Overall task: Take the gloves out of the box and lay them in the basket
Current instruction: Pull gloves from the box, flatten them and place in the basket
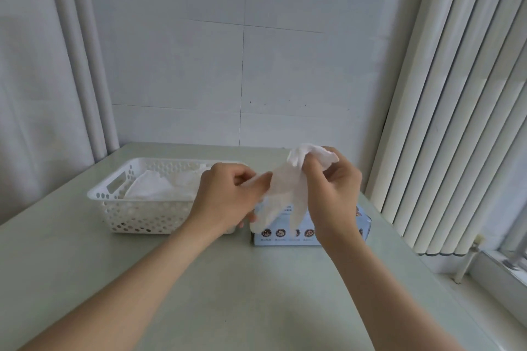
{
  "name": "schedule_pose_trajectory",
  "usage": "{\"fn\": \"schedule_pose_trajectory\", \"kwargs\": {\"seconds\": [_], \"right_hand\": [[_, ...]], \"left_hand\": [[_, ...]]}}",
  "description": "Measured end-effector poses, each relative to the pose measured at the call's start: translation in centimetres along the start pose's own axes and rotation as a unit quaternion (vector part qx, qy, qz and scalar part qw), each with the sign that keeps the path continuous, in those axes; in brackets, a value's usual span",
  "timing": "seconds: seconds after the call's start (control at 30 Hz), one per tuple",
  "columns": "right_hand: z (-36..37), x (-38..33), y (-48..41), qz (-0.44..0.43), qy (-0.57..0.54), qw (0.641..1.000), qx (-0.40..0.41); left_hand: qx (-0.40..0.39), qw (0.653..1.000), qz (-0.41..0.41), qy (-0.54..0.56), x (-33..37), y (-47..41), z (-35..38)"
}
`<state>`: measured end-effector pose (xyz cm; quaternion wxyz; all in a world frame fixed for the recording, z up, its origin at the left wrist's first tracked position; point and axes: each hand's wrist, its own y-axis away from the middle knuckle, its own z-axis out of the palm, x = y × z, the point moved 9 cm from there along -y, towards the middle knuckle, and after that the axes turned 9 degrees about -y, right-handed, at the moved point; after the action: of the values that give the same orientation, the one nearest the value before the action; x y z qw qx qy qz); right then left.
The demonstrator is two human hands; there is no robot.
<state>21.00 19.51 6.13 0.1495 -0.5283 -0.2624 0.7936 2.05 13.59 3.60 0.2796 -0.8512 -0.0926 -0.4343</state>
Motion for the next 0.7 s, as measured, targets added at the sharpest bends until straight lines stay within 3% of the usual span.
{"fn": "schedule_pose_trajectory", "kwargs": {"seconds": [0.1,0.17,0.27,0.33,0.47,0.7], "right_hand": [[0.2,1.0,-0.1,0.048,0.024,0.998,-0.027],[0.9,2.0,0.1,0.073,0.059,0.993,-0.077],[1.7,3.2,0.5,0.111,0.092,0.981,-0.130],[2.4,3.8,0.9,0.137,0.079,0.973,-0.169],[2.7,4.3,1.1,0.123,0.095,0.969,-0.191],[2.5,4.7,1.5,0.179,0.155,0.946,-0.222]], "left_hand": [[0.064,0.987,0.084,-0.120,1.0,0.3,-0.4],[0.058,0.992,0.100,-0.057,1.3,0.2,-0.4],[-0.030,0.994,0.070,0.073,1.4,0.1,0.5],[-0.071,0.992,0.070,0.072,1.5,0.3,1.2],[-0.074,0.993,0.068,0.067,1.6,0.5,1.6],[0.080,0.994,0.069,0.018,0.2,-0.6,-1.7]]}}
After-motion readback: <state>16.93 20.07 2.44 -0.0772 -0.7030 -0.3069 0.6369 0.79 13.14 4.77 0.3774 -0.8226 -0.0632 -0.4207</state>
